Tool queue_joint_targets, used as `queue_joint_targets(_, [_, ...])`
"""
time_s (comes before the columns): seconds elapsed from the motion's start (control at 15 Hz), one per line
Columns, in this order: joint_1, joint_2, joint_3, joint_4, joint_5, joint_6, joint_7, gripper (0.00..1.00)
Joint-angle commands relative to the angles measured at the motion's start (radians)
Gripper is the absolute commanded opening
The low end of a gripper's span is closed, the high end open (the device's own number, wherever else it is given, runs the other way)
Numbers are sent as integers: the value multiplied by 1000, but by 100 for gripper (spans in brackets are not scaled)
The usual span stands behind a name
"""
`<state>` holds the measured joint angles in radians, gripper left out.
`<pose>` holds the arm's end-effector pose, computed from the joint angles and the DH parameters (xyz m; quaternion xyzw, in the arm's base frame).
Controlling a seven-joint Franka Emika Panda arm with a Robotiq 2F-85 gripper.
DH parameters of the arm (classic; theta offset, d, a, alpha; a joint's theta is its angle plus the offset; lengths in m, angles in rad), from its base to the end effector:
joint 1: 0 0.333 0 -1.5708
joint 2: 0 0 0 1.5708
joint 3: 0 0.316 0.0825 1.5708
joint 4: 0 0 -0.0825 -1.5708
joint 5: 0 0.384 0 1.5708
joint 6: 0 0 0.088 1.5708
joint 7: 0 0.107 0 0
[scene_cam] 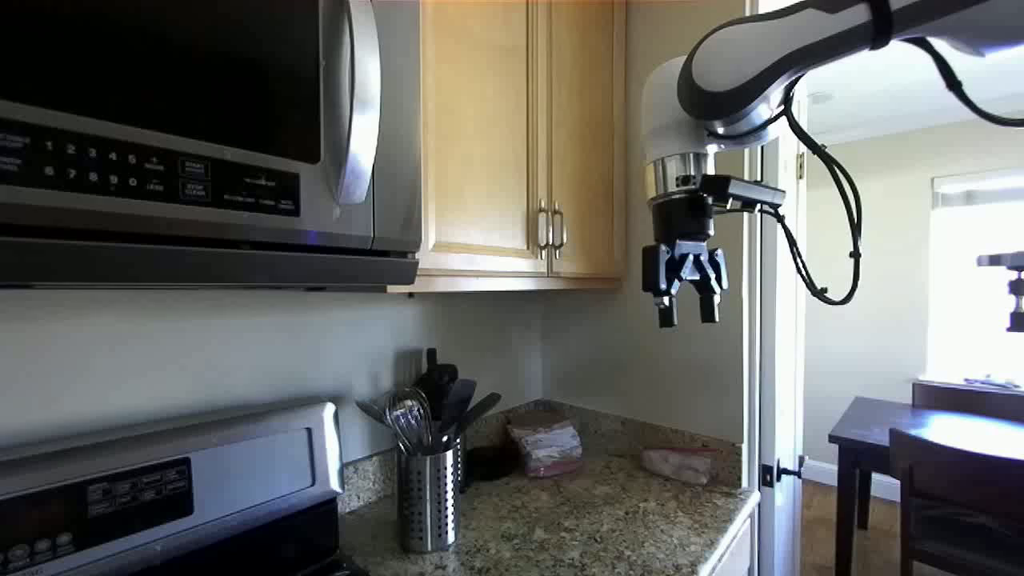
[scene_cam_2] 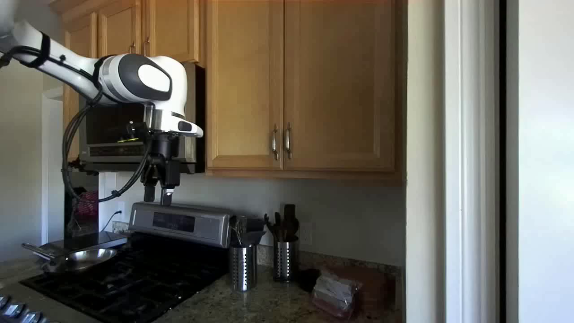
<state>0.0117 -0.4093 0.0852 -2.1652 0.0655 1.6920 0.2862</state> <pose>0.4209 0.0517 0.5530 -0.9940 0.1035 0.0348 0.0091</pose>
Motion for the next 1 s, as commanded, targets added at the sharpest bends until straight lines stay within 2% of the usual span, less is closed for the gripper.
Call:
queue_joint_targets(0.0, [-2,1,1,2,0,-2,-1,100])
queue_joint_targets(0.4, [-2,1,1,2,0,-2,-1,100])
queue_joint_targets(0.67, [-21,41,15,-21,-43,112,56,100])
queue_joint_targets(0.93, [-41,135,-18,-1,-80,245,27,100])
